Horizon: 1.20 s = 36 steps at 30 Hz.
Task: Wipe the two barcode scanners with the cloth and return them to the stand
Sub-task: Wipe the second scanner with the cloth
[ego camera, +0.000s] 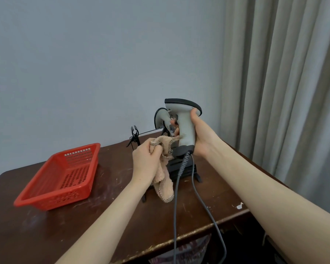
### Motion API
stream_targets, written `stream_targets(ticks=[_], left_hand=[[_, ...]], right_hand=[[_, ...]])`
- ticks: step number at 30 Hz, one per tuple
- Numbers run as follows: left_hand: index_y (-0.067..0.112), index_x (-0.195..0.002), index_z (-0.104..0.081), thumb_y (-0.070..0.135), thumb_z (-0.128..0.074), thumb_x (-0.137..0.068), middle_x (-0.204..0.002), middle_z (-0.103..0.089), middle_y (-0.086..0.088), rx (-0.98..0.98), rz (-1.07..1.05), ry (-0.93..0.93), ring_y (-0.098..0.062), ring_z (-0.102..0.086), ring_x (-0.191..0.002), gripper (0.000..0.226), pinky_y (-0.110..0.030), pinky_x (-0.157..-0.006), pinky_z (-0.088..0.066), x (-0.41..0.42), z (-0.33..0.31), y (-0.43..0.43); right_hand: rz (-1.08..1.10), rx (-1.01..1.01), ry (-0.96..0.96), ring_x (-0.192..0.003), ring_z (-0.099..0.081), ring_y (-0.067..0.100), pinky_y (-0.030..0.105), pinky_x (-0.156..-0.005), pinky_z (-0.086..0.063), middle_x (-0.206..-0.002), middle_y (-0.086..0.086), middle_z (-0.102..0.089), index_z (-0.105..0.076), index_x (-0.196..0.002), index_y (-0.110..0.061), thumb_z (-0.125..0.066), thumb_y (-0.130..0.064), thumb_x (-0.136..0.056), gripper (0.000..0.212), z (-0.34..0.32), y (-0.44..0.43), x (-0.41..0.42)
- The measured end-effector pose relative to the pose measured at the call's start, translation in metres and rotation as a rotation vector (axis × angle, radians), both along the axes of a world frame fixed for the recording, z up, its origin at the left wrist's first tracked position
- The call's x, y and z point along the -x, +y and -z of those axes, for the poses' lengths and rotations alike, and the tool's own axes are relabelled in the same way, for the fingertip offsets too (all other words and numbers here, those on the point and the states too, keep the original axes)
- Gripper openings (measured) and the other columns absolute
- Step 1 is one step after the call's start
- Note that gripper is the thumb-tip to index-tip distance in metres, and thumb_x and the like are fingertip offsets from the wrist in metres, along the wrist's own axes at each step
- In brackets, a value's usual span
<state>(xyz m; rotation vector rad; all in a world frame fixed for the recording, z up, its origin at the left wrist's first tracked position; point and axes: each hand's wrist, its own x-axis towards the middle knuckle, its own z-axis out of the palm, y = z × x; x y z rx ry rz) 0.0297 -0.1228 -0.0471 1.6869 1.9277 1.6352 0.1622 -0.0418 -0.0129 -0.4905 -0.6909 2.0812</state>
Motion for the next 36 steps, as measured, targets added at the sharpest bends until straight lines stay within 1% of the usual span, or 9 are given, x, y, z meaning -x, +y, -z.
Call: stream_targets(ticks=[3,7,12,16,21,25,28,32,36], left_hand=[[0.016,-0.093,-0.064,0.011,-0.048,-0.089,-0.083,-0.063,0.001,0.209,0.036,0.124,-0.011,-0.054,-0.076,0.018,-0.01,-0.055,-0.035,0.0,0.015,0.007],[0.02,-0.129,-0.053,0.018,-0.059,-0.085,-0.125,-0.059,0.002,0.599,0.276,0.351,-0.013,-0.055,-0.111,0.045,-0.021,-0.085,-0.039,-0.006,0.026,0.008],[0.019,-0.123,-0.061,0.006,-0.051,-0.085,-0.126,-0.061,0.003,0.38,0.224,0.113,-0.011,-0.054,-0.118,0.041,-0.027,-0.102,-0.039,0.004,-0.019,0.005],[0.012,-0.107,-0.066,0.004,-0.044,-0.083,-0.099,-0.07,-0.005,0.601,0.436,0.173,-0.019,-0.065,-0.093,0.033,-0.042,-0.094,-0.049,-0.006,-0.019,-0.002],[0.018,-0.104,-0.063,0.02,-0.044,-0.095,-0.103,-0.07,-0.004,0.448,0.41,-0.419,-0.016,-0.068,-0.089,0.022,-0.031,-0.08,-0.055,-0.006,-0.027,-0.002],[0.009,-0.108,-0.061,0.036,-0.057,-0.091,-0.096,-0.068,-0.01,0.454,0.388,-0.534,-0.025,-0.067,-0.087,0.032,-0.039,-0.078,-0.057,-0.012,-0.025,0.001],[0.005,-0.105,-0.062,0.025,-0.063,-0.088,-0.1,-0.068,-0.019,0.353,0.251,-0.605,-0.033,-0.067,-0.09,0.027,-0.052,-0.084,-0.054,-0.007,-0.018,0.0],[0.007,-0.087,-0.055,0.013,-0.053,-0.092,-0.079,-0.064,-0.012,0.269,0.179,-0.718,-0.024,-0.062,-0.062,0.008,-0.04,-0.064,-0.057,0.008,-0.012,-0.004],[0.007,-0.085,-0.056,0.014,-0.055,-0.091,-0.075,-0.063,-0.008,0.256,0.21,-0.705,-0.018,-0.056,-0.056,0.009,-0.033,-0.057,-0.054,0.015,-0.008,-0.01]], right_hand=[[-0.009,-0.007,-0.001,-0.062,-0.056,0.013,0.024,-0.054,-0.051,-0.09,0.006,-0.065,-0.061,-0.111,-0.003,-0.046,-0.058,-0.092,0.06,0.001,-0.002,0.0],[0.029,0.01,-0.046,-0.061,-0.055,0.014,0.025,-0.05,-0.051,-0.09,0.007,-0.064,-0.058,-0.118,0.0,-0.049,-0.056,-0.091,0.063,0.008,-0.005,-0.001],[0.095,-0.033,-0.168,-0.063,-0.058,0.016,0.028,-0.056,-0.05,-0.089,0.008,-0.063,-0.057,-0.116,0.001,-0.047,-0.052,-0.094,0.058,0.012,-0.012,-0.001],[0.148,-0.07,-0.312,-0.066,-0.06,0.019,0.032,-0.06,-0.05,-0.086,0.009,-0.064,-0.059,-0.11,0.0,-0.049,-0.047,-0.096,0.051,0.014,-0.019,0.008],[0.17,-0.14,-0.412,-0.074,-0.063,0.026,0.039,-0.074,-0.055,-0.088,0.014,-0.066,-0.062,-0.104,0.001,-0.043,-0.036,-0.101,0.042,0.013,-0.03,0.013],[0.172,-0.238,-0.438,-0.093,-0.062,0.03,0.045,-0.094,-0.05,-0.1,0.02,-0.062,-0.057,-0.119,0.007,-0.039,-0.004,-0.099,0.029,0.016,-0.048,0.03],[0.108,-0.419,-0.625,-0.087,-0.064,0.024,0.038,-0.088,-0.051,-0.095,0.013,-0.067,-0.066,-0.097,-0.007,-0.041,-0.005,-0.098,0.025,0.021,-0.055,0.029],[0.296,-0.716,-1.146,-0.072,-0.066,0.02,0.036,-0.082,-0.053,-0.067,0.004,-0.072,-0.072,-0.056,-0.015,-0.041,-0.037,-0.096,0.055,0.023,-0.043,0.008],[0.199,-0.976,-1.524,-0.104,-0.058,0.024,0.036,-0.09,-0.048,-0.116,0.007,-0.061,-0.059,-0.118,-0.014,-0.055,-0.038,-0.09,0.037,0.037,-0.037,0.003]])
